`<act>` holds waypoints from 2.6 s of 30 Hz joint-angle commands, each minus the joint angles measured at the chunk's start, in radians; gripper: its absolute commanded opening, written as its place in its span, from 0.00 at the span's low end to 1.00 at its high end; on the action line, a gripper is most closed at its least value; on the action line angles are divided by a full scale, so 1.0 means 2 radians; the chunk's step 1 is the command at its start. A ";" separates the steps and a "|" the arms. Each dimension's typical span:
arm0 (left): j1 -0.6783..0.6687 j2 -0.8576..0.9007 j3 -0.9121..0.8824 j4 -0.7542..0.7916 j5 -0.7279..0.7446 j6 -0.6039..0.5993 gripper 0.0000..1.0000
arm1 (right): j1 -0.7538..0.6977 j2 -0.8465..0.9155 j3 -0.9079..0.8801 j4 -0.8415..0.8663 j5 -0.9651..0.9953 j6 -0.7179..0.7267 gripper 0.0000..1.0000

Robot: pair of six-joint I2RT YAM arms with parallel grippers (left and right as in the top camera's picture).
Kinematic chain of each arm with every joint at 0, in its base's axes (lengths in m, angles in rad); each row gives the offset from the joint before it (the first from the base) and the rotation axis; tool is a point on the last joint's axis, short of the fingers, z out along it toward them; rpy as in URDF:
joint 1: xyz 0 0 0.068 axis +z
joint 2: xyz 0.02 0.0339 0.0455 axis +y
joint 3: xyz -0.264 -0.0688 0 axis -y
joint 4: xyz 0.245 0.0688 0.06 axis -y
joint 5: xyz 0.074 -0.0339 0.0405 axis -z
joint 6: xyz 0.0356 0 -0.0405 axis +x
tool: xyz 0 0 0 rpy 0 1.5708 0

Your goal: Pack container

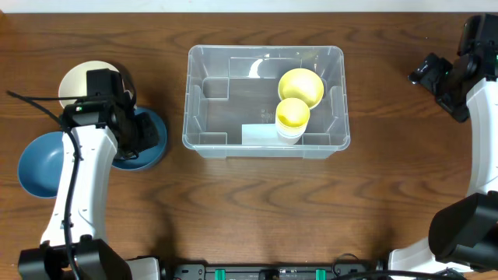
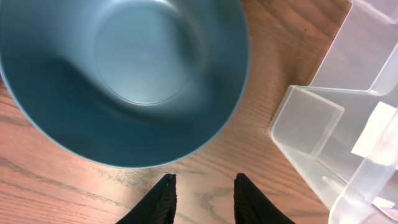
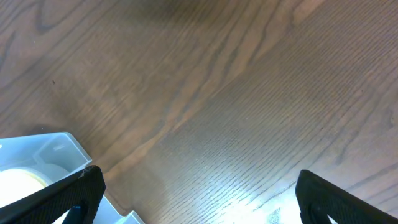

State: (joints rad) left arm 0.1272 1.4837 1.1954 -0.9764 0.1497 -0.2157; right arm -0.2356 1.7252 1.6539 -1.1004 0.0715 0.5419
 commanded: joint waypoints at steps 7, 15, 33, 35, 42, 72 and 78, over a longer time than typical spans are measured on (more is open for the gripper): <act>-0.001 0.022 -0.007 0.009 -0.006 0.046 0.58 | -0.001 0.003 0.000 0.000 0.003 0.007 0.99; -0.001 0.061 -0.007 0.023 -0.006 0.122 0.59 | -0.001 0.003 0.000 0.000 0.003 0.007 0.99; -0.001 0.155 -0.007 0.039 -0.006 0.166 0.59 | -0.001 0.003 0.000 0.000 0.003 0.007 0.99; -0.001 0.159 -0.007 0.042 -0.006 0.166 0.58 | -0.001 0.003 0.000 0.000 0.003 0.007 0.99; -0.001 0.160 -0.007 0.055 -0.006 0.151 0.09 | -0.001 0.003 0.000 0.000 0.003 0.007 0.99; 0.000 0.105 0.024 0.061 0.026 0.084 0.06 | -0.001 0.003 0.000 0.000 0.003 0.007 0.99; 0.011 0.048 0.024 0.071 0.024 0.044 0.06 | -0.001 0.003 0.000 0.000 0.003 0.007 0.99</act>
State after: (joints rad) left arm 0.1326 1.6421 1.2221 -0.8402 0.1883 -0.0734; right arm -0.2356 1.7256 1.6539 -1.1007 0.0715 0.5419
